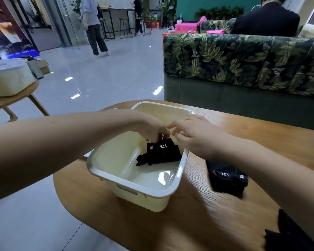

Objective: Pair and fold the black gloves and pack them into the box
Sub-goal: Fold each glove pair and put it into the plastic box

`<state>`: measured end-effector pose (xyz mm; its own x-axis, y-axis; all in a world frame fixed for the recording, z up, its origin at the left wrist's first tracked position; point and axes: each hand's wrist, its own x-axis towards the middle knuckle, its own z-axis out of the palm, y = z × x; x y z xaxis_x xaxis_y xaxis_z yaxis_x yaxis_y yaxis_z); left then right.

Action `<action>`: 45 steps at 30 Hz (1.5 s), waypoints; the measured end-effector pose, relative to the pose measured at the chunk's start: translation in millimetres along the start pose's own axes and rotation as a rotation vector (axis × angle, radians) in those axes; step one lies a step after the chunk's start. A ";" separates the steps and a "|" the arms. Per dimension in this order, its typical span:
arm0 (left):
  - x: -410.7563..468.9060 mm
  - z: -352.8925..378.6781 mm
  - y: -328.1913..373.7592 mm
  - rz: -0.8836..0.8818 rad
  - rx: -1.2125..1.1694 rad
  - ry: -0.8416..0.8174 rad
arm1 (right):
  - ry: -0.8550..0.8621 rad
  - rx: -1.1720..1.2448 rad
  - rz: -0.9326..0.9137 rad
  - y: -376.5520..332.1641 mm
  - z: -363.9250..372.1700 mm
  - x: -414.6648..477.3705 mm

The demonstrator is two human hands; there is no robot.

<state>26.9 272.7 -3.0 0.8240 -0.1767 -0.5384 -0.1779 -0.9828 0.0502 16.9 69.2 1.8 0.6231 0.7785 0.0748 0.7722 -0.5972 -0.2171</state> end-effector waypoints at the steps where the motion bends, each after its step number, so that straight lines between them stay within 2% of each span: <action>1: -1.0 -0.4 0.7 0.005 -0.033 -0.044 | 0.001 0.011 0.003 0.1 0.3 0.1; 4: -2.4 -0.1 2.1 -0.001 -0.067 -0.111 | 0.007 0.031 0.011 0.6 1.9 -0.2; 6: -2.7 1.1 1.7 -0.015 -0.104 -0.100 | 0.008 0.036 0.011 0.8 2.7 -0.6; 8: -2.9 2.3 1.4 -0.043 -0.095 -0.035 | 0.012 0.043 0.013 2.2 3.5 -0.4; 12: -7.4 2.0 0.8 -0.062 0.089 0.112 | 0.021 0.045 0.016 2.9 3.3 -0.2; 14: -10.5 2.3 1.5 -0.061 0.058 0.136 | 0.024 0.050 0.013 1.1 1.8 -1.0; 17: -13.4 8.0 2.3 -0.093 -0.091 0.120 | 0.018 0.068 0.018 0.7 1.5 -1.5; 21: -21.0 13.4 7.2 -0.153 -0.405 0.100 | 0.013 0.068 0.022 4.4 5.7 -0.8; 25: -32.0 11.0 9.6 -0.119 -0.623 0.099 | 0.017 0.073 0.016 4.7 6.9 -1.5; 27: -34.2 12.0 8.6 -0.045 -0.509 0.092 | 0.033 0.078 0.007 2.4 5.0 -2.3; 30: -31.4 18.8 13.8 -0.006 -0.082 0.101 | 0.037 0.086 0.002 0.0 3.1 -3.7; 33: -28.3 28.6 22.1 0.051 0.130 0.151 | 0.035 0.092 0.015 1.0 2.7 -5.2; 38: -26.1 23.6 22.0 0.057 0.254 0.226 | 0.021 0.109 0.034 5.2 7.0 -5.4; 41: -21.3 17.4 13.3 0.078 0.315 0.333 | 0.029 0.103 0.023 6.4 7.4 -7.8; 45: -14.4 16.3 9.8 0.004 0.296 0.346 | 0.046 0.090 0.008 4.2 4.7 -11.2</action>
<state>4.5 266.4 -8.5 0.9453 -0.2379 -0.2233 -0.2863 -0.9330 -0.2178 12.6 58.9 -4.5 0.6357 0.7630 0.1172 0.7543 -0.5819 -0.3040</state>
